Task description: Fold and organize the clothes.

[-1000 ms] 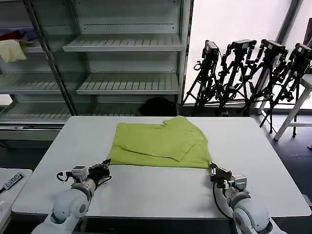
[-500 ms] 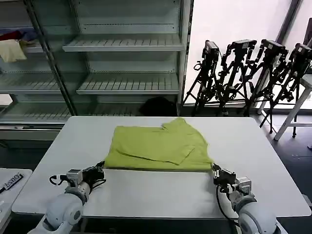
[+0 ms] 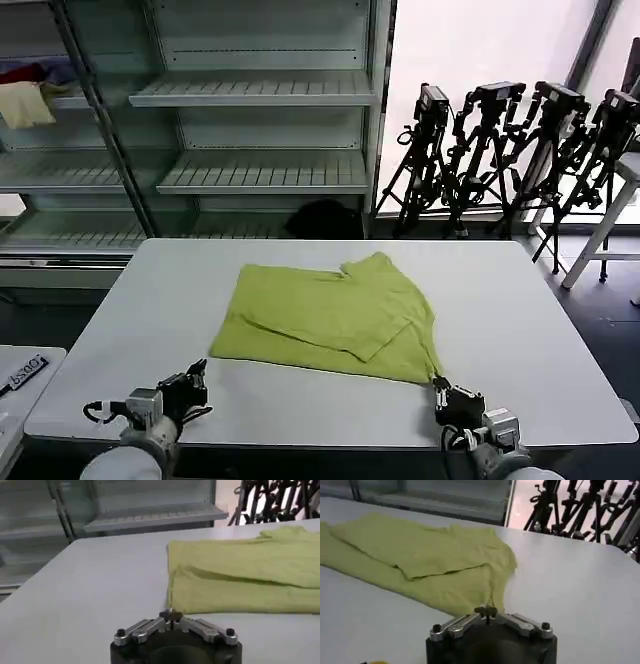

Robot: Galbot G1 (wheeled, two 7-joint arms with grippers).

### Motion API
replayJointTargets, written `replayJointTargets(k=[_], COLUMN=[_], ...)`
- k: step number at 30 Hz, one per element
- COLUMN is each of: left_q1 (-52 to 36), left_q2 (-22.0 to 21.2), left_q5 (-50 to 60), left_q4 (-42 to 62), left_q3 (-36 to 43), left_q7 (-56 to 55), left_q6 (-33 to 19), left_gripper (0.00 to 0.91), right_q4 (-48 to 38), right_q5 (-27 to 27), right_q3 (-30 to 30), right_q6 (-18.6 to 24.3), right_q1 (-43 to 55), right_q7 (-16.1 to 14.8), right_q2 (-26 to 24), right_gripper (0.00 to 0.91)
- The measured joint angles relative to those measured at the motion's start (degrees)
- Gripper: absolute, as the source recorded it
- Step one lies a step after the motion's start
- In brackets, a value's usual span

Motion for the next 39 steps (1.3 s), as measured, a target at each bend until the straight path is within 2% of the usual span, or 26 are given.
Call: replayJointTargets(k=[2, 3, 4, 12, 23, 24, 25, 26, 39], left_q1=[0.9, 1.2, 1.4, -0.9, -9.3, -10.0, -10.5, -11.0, -12.0], left_q2=[0.0, 0.1, 0.1, -0.2, -0.7, -0.8, -1.0, -1.0, -1.4], left_q5=[0.1, 0.1, 0.1, -1.7, -3.7, -3.9, -4.2, -4.4, -4.2], left_q4=[-1.0, -1.3, -1.5, 0.3, 9.2, 10.0, 10.5, 11.0, 12.8], left_q3=[0.0, -0.1, -0.1, 0.0, 1.6, 1.6, 1.7, 1.8, 3.4], left_q7=[-0.1, -0.1, -0.1, 1.0, 3.5, 3.6, 3.8, 3.9, 5.1], left_q6=[-0.1, -0.2, -0.2, -0.8, -1.1, -1.0, -1.0, -1.0, -2.7], left_gripper=[0.04, 0.756, 0.907, 0.907, 0.907, 0.595, 0.222, 0.02, 0.0], right_q4=[0.3, 0.4, 0.5, 0.9, 1.4, 1.4, 1.4, 1.4, 1.1], right_q5=[-0.3, -0.4, -0.5, -1.4, -2.2, -2.3, -2.4, -2.4, -2.5], right_q3=[0.0, 0.0, 0.0, -0.2, -0.4, -0.5, -0.5, -0.5, -1.0], right_q6=[0.2, 0.2, 0.2, 0.4, 0.4, 0.4, 0.4, 0.4, 0.2], right_q1=[-0.5, -0.8, -1.0, -2.2, -2.5, -2.4, -2.4, -2.4, -1.5], right_q7=[0.2, 0.3, 0.3, 0.4, 0.5, 0.5, 0.5, 0.5, 0.7], right_q2=[0.0, 0.0, 0.0, 0.1, 0.3, 0.2, 0.2, 0.2, 0.5], right_gripper=[0.0, 0.0, 0.0, 0.0, 0.0, 0.0, 0.0, 0.0, 0.0])
